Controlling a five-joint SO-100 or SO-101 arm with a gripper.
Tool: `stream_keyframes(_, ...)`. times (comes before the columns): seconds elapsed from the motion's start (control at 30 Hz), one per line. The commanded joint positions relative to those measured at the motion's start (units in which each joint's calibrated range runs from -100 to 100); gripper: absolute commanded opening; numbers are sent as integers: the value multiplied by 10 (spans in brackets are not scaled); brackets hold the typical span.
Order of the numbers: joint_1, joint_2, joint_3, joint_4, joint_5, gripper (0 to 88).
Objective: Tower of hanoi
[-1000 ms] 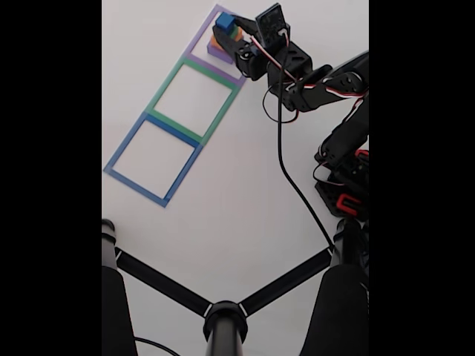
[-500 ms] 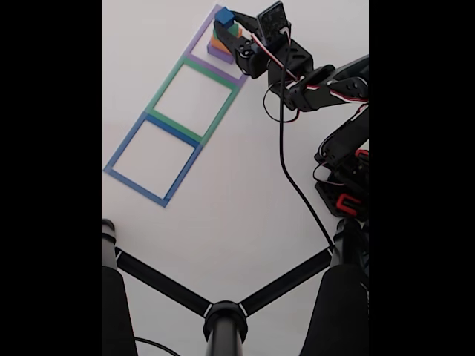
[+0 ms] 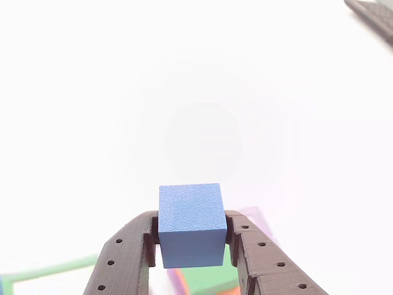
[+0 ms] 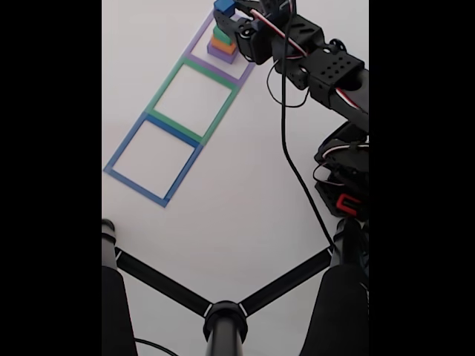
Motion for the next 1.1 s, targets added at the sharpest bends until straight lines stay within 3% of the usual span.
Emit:
stream_keyframes(0.0,-5,-62,-171,269,4,52)
stream_keyframes(0.13,-18,-62,-316,446,4,53)
stream_keyframes(0.33,-46,-65,-477,629,4,55)
stream_keyframes(0.53,-78,-94,-535,721,4,55)
stream_keyframes(0.8,-117,-172,-410,691,4,57)
stream_keyframes(1.07,-128,-253,-92,438,4,62)
